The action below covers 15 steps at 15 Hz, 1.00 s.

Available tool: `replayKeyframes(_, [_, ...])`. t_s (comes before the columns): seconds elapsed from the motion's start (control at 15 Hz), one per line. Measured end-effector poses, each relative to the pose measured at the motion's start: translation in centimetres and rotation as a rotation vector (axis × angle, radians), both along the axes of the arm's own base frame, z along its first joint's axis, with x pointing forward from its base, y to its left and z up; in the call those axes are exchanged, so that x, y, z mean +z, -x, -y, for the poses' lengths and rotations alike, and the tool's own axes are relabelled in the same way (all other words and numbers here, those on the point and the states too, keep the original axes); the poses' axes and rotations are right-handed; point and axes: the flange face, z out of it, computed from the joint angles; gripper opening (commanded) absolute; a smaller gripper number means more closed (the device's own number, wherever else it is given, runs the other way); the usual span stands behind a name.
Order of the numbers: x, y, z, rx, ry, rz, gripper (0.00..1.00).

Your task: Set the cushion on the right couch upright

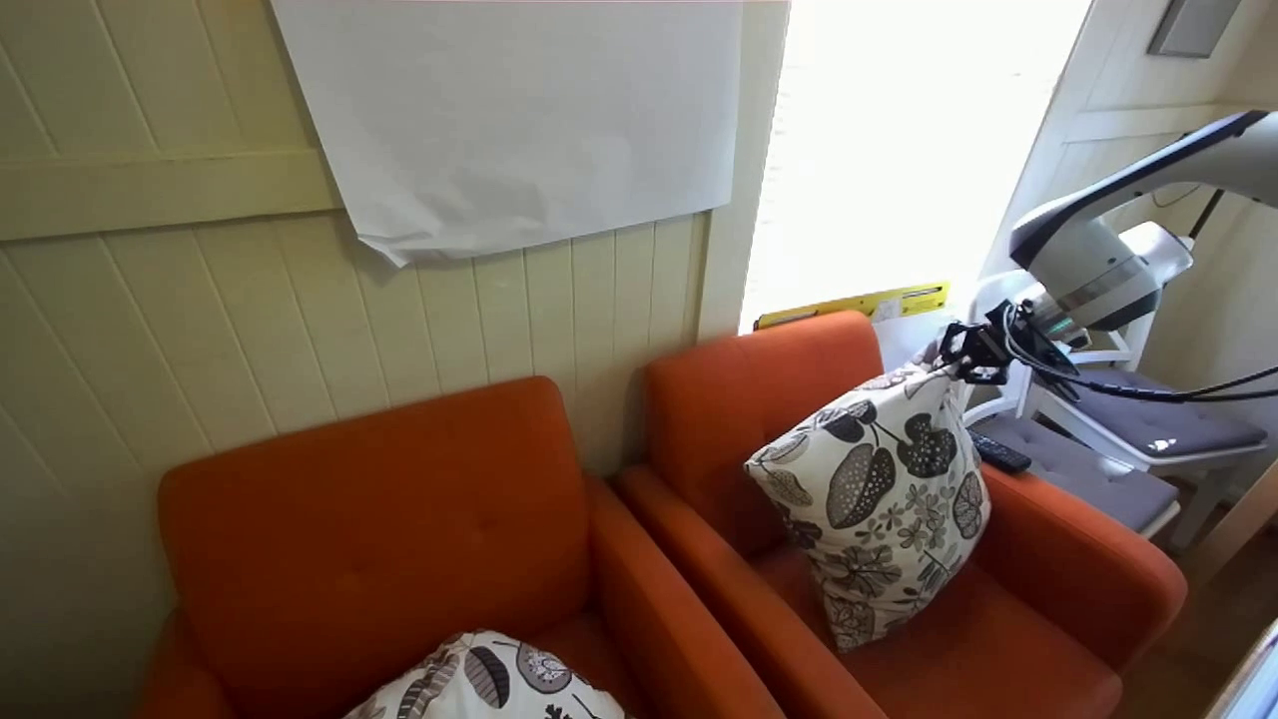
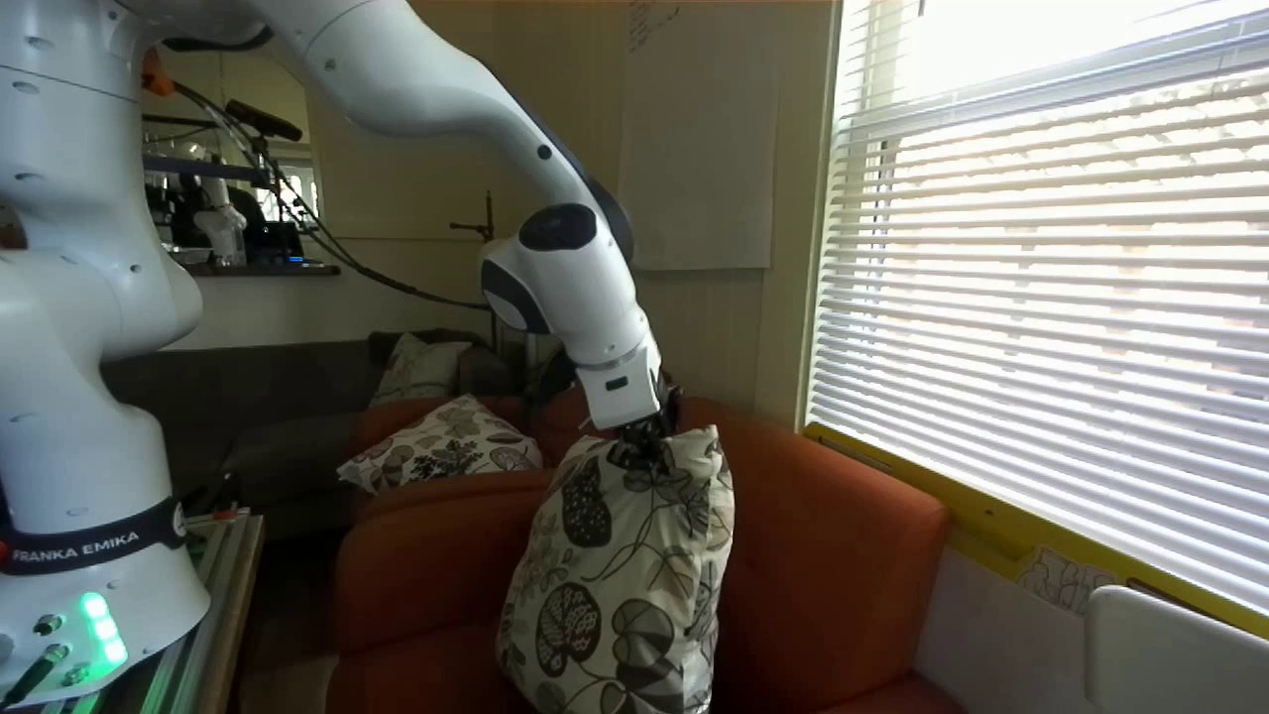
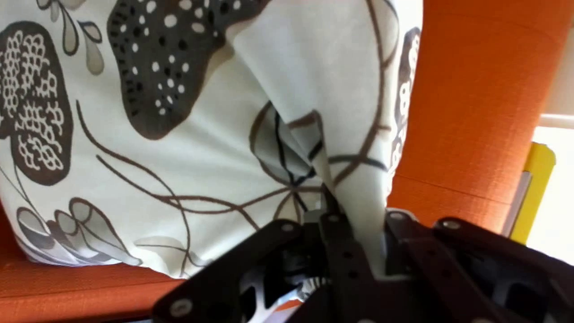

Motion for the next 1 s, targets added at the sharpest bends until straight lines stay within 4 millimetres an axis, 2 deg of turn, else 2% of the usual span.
replayKeyframes(0.27, [2.3,-0.7,-0.6,-0.01,-0.05,0.075,0.04])
replayKeyframes(0.6, [4.1,-4.4,-2.6,-0.075,-0.156,0.178,0.04])
replayKeyframes(0.73, [3.5,-6.3,-2.8,-0.105,-0.203,0.213,0.05])
replayKeyframes(1.0, [0.4,-9.3,-2.0,-0.134,-0.255,0.199,0.05])
